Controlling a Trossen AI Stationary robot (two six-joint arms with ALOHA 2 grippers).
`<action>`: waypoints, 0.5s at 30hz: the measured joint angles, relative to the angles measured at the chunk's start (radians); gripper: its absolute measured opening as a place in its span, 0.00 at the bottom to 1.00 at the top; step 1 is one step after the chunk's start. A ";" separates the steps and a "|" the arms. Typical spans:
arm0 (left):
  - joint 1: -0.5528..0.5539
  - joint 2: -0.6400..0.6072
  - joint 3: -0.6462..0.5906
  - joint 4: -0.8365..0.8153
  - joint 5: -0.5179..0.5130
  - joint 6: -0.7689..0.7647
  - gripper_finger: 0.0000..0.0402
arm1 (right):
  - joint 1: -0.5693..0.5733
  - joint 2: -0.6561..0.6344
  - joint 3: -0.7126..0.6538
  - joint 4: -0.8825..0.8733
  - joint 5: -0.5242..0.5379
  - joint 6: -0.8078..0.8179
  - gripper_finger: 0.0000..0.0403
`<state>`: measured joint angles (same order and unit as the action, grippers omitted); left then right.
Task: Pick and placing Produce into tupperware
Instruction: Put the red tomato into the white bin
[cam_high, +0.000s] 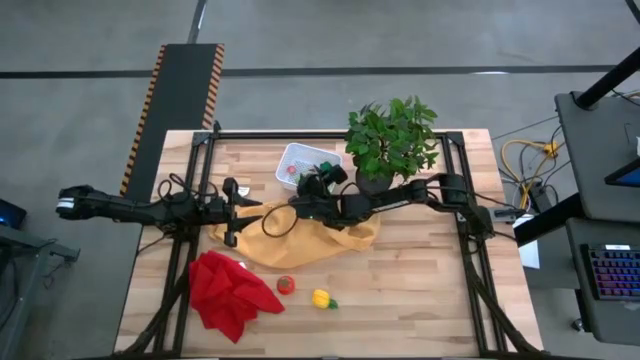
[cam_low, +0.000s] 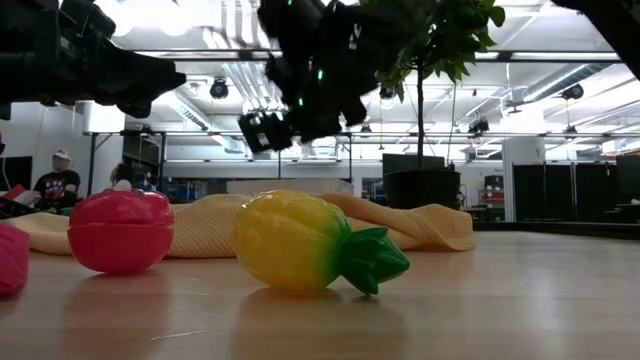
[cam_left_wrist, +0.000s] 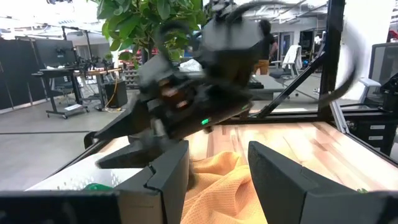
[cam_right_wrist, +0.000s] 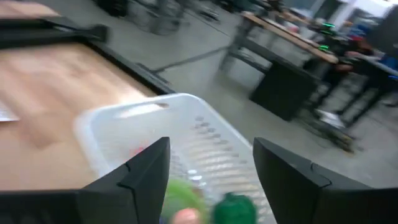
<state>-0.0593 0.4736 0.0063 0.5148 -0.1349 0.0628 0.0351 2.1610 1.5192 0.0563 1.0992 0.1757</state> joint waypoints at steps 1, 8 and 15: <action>0.000 0.000 0.000 0.000 0.000 0.000 0.38 | 0.016 -0.008 0.000 0.000 -0.012 0.000 0.55; 0.000 -0.003 0.000 0.002 0.000 0.000 0.38 | 0.169 -0.093 -0.001 0.009 -0.024 -0.047 0.50; 0.000 -0.019 0.000 0.007 0.000 -0.031 0.38 | 0.383 -0.244 -0.034 0.000 -0.035 -0.175 0.44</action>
<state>-0.0593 0.4548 0.0063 0.5217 -0.1345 0.0322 0.4178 1.9174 1.4854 0.0565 1.0645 0.0004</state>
